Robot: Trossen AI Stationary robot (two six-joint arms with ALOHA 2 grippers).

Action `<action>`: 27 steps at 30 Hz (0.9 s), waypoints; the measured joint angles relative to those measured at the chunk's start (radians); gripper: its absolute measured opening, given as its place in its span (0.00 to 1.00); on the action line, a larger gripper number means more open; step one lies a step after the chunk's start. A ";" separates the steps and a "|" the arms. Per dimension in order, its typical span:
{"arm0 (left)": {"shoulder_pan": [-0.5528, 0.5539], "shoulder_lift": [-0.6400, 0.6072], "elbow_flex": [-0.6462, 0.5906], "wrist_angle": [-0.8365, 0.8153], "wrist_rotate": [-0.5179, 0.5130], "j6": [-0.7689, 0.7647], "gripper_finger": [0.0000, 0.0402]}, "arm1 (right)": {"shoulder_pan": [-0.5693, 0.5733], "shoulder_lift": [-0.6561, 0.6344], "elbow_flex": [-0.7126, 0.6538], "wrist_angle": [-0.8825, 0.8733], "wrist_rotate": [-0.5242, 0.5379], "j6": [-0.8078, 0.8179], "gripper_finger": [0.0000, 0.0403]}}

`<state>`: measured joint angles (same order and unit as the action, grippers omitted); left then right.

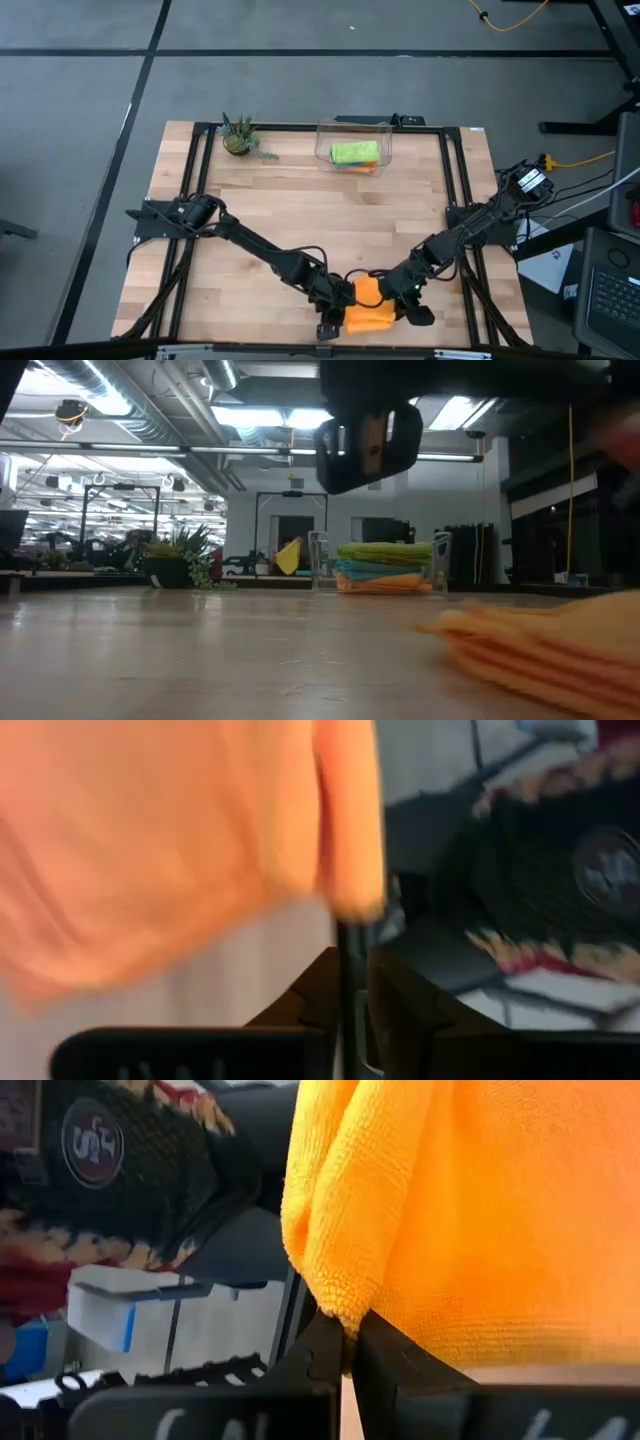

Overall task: Fold microfiber towels
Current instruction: Fold the orange towel on the table

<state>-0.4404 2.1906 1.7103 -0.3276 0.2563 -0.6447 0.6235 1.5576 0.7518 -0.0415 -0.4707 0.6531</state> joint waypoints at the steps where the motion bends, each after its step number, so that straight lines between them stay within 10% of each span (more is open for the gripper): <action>1: -0.002 0.000 0.000 -0.002 0.019 0.000 0.13 | 0.001 0.000 0.000 -0.008 0.000 0.001 0.03; 5: 0.001 0.000 0.000 -0.013 0.050 0.001 0.20 | -0.002 0.000 0.000 -0.025 0.012 0.001 0.03; 13: 0.009 0.000 0.000 -0.021 -0.316 0.142 0.23 | -0.002 0.000 0.001 -0.009 0.021 0.001 0.03; 27: 0.012 0.113 0.002 0.052 -0.236 0.176 0.21 | -0.020 0.000 0.003 0.022 0.166 0.051 0.03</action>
<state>-0.4280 2.3032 1.7123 -0.2752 0.0200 -0.4686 0.6032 1.5578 0.7547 -0.0196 -0.3051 0.7044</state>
